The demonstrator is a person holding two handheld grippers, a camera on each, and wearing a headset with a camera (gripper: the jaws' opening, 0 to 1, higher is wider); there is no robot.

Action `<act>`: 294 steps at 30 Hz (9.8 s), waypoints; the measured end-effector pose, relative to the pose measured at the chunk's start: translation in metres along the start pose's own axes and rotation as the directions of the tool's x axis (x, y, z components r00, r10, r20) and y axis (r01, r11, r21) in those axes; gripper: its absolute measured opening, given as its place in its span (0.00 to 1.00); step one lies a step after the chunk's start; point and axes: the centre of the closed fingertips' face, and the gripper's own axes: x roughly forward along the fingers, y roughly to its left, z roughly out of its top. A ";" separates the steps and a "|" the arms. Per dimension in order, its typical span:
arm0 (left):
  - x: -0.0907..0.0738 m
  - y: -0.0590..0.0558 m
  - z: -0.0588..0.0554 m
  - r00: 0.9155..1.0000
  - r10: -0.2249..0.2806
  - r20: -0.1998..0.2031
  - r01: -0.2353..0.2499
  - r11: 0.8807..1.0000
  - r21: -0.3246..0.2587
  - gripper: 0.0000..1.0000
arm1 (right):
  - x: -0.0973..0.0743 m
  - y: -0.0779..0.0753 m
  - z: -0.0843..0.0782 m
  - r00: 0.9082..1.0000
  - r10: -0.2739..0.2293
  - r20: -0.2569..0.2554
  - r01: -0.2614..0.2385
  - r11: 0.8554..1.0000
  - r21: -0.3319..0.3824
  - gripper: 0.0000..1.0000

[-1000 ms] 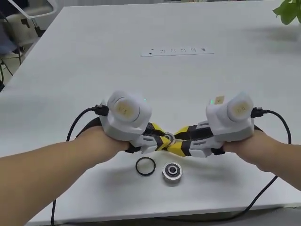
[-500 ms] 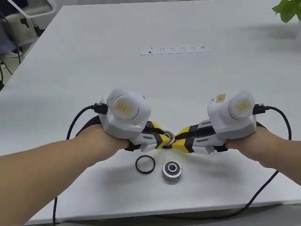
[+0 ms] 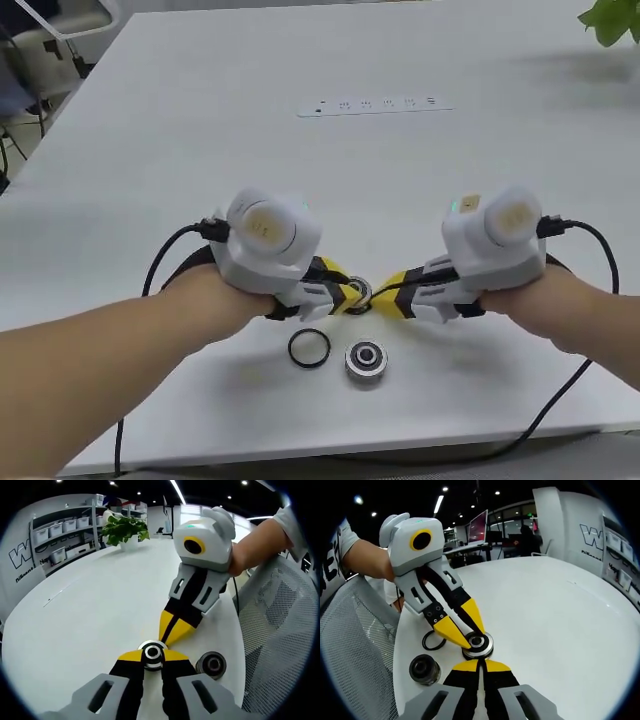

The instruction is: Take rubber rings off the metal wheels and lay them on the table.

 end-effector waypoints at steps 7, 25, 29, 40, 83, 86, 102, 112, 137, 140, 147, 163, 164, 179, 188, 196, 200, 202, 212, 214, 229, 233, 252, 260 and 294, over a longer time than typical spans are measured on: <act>0.000 0.000 0.000 1.000 0.002 -0.002 -0.002 1.000 0.006 0.08 | -0.003 0.004 0.002 1.000 -0.001 0.002 0.001 0.999 0.051 0.00; 0.000 0.000 0.000 1.000 0.014 -0.007 -0.013 1.000 0.004 0.08 | -0.006 -0.006 0.008 0.997 -0.039 0.065 0.023 0.973 0.230 0.00; 0.000 -0.001 0.001 1.000 0.018 -0.010 -0.018 1.000 0.004 0.08 | -0.007 -0.006 0.011 0.996 -0.046 0.081 0.025 0.971 0.236 0.00; 0.000 -0.001 0.001 1.000 0.028 -0.012 -0.028 1.000 0.009 0.08 | -0.007 -0.004 0.017 0.993 -0.042 0.106 0.016 0.971 0.240 0.00; 0.000 -0.001 0.000 0.999 0.037 -0.009 -0.037 0.999 0.013 0.08 | -0.001 0.007 0.026 0.992 -0.001 0.127 -0.023 0.981 0.191 0.00; 0.000 -0.001 0.000 0.999 0.037 -0.005 -0.037 0.999 0.014 0.08 | -0.002 0.009 0.028 0.990 0.013 0.140 -0.040 0.980 0.196 0.00; 0.000 -0.001 0.001 1.000 0.030 0.009 -0.029 0.999 -0.030 0.09 | -0.006 0.006 0.028 0.987 0.003 0.159 -0.038 0.976 0.217 0.00; -0.003 -0.001 0.004 1.000 0.025 0.016 -0.024 1.000 -0.019 0.06 | -0.008 0.005 0.030 0.986 -0.006 0.168 -0.032 0.974 0.223 0.00; -0.031 -0.012 0.014 0.998 -0.004 0.055 0.003 1.000 0.007 0.25 | -0.014 0.009 0.041 0.980 0.002 0.201 -0.048 0.974 0.223 0.00; -0.037 -0.014 0.018 0.997 -0.001 0.073 0.001 1.000 0.003 0.27 | -0.015 0.012 0.042 0.979 0.007 0.203 -0.052 0.974 0.219 0.00; -0.050 -0.017 0.021 0.995 0.000 0.098 0.002 1.000 -0.012 0.34 | -0.017 0.016 0.047 0.978 0.019 0.210 -0.065 0.975 0.211 0.00; -0.082 -0.026 0.017 0.992 0.017 0.128 -0.014 0.999 -0.030 0.53 | -0.019 0.026 0.055 0.975 0.044 0.218 -0.087 0.977 0.194 0.00; -0.083 -0.027 0.017 0.991 0.019 0.130 -0.016 0.999 -0.030 0.54 | -0.019 0.027 0.055 0.974 0.045 0.220 -0.089 0.977 0.194 0.00; -0.109 -0.030 0.010 0.987 0.062 0.148 -0.056 0.998 -0.040 0.68 | -0.017 0.040 0.063 0.972 0.078 0.224 -0.120 0.976 0.183 0.00; -0.119 -0.031 0.002 0.986 0.086 0.146 -0.082 0.996 -0.035 0.73 | -0.013 0.049 0.064 0.971 0.101 0.217 -0.141 0.974 0.178 0.00; -0.127 -0.029 0.001 0.980 0.111 0.162 -0.103 0.993 -0.057 0.77 | -0.009 0.056 0.061 0.972 0.122 0.201 -0.158 0.972 0.174 0.00; -0.131 -0.030 -0.002 0.979 0.118 0.167 -0.108 0.992 -0.069 0.80 | -0.006 0.060 0.057 0.973 0.137 0.188 -0.170 0.970 0.175 0.00; -0.132 -0.030 -0.004 0.979 0.122 0.164 -0.112 0.991 -0.071 0.81 | -0.004 0.061 0.055 0.973 0.144 0.179 -0.175 0.970 0.171 0.00; -0.140 -0.031 -0.010 0.976 0.141 0.167 -0.129 0.988 -0.081 0.85 | 0.004 0.072 0.047 0.972 0.185 0.144 -0.209 0.962 0.177 0.00; -0.141 -0.030 -0.012 0.975 0.152 0.163 -0.141 0.987 -0.079 0.87 | 0.006 0.075 0.045 0.972 0.195 0.134 -0.217 0.960 0.179 0.00; -0.147 -0.031 -0.015 0.972 0.166 0.165 -0.153 0.984 -0.090 0.89 | 0.014 0.079 0.030 0.973 0.216 0.078 -0.228 0.953 0.200 0.00; -0.148 -0.032 -0.018 0.973 0.170 0.160 -0.156 0.983 -0.094 0.89 | 0.017 0.079 0.029 0.974 0.216 0.069 -0.225 0.953 0.201 0.00; -0.148 -0.032 -0.025 0.976 0.166 0.138 -0.152 0.983 -0.106 0.89 | 0.024 0.073 0.021 0.981 0.191 0.029 -0.193 0.964 0.182 0.00; -0.146 -0.031 -0.027 0.979 0.157 0.129 -0.144 0.984 -0.106 0.89 | 0.025 0.069 0.017 0.984 0.179 0.007 -0.178 0.970 0.165 0.00; -0.138 -0.032 -0.023 0.987 0.118 0.111 -0.107 0.989 -0.097 0.89 | 0.005 0.066 0.041 0.985 0.144 0.091 -0.154 0.981 0.118 0.23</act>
